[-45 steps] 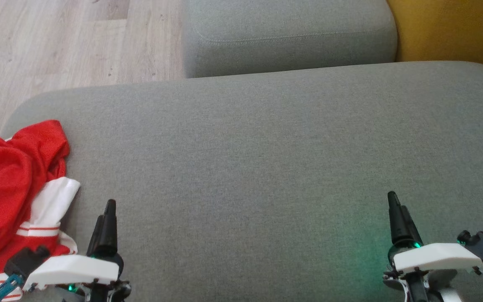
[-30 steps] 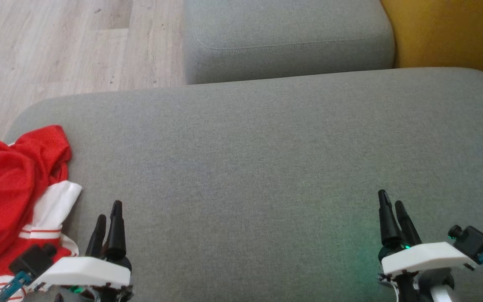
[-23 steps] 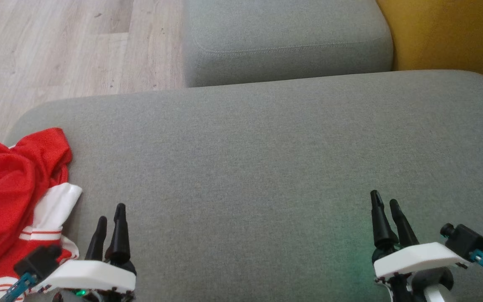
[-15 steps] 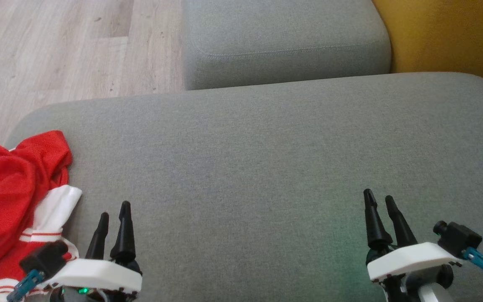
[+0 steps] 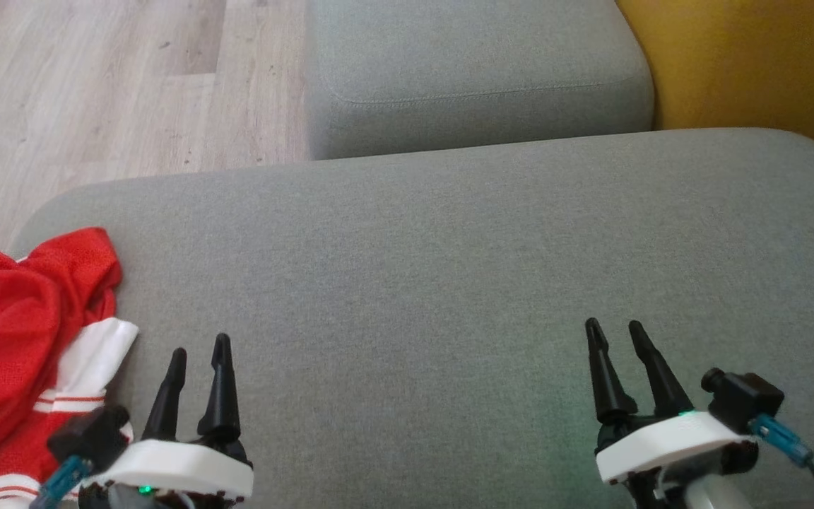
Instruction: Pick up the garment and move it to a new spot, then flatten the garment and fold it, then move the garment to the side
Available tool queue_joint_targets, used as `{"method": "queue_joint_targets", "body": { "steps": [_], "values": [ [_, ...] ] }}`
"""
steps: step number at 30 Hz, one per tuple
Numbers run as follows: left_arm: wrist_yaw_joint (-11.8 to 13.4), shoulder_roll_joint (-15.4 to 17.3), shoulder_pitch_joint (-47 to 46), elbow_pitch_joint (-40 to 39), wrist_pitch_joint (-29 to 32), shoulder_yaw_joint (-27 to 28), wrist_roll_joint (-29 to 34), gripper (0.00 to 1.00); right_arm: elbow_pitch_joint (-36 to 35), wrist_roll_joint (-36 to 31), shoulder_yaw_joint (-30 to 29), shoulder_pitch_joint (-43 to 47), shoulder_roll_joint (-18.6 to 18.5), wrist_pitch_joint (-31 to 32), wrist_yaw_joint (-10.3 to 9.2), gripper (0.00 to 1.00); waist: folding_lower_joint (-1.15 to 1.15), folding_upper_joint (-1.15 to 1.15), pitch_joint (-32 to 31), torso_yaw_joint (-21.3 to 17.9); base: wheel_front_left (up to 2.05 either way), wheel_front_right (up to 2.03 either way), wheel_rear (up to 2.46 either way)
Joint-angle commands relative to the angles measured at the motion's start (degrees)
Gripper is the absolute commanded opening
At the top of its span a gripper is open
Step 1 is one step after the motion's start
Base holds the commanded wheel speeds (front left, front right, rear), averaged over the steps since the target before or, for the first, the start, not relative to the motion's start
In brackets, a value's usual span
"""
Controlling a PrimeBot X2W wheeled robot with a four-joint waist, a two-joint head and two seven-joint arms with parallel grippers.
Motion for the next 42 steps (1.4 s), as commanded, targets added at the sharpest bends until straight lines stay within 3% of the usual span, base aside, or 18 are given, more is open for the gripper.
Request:
{"method": "queue_joint_targets", "body": {
  "steps": [1,16,31,42],
  "values": [
    [0.1,0.7,-1.5,-2.5,-0.8,0.9,2.4,1.0,-2.4,-1.9,1.6,-1.8,-0.4,-1.3,0.35,1.0,0.0,0.0,-0.1,0.0,0.0,0.0,0.0],
    [1.6,0.8,-0.4,-4.6,-3.3,-0.6,13.7,1.0,-2.9,-12.6,4.4,-1.7,-0.5,-3.9,0.4,1.0,0.0,0.0,-1.2,-0.2,0.0,0.0,0.0],
    [3.8,0.9,1.3,-3.6,-5.6,0.0,21.7,1.0,-1.6,-21.5,1.9,-1.1,-0.5,-6.2,0.45,1.0,0.0,0.0,-1.9,-0.4,0.0,0.0,0.0],
    [2.9,0.9,1.3,-2.1,-5.7,1.0,20.8,1.0,-0.2,-21.1,0.2,-1.3,-0.5,-6.3,0.45,1.0,0.0,0.0,-1.4,-0.2,0.0,0.0,0.0]
  ]
}}
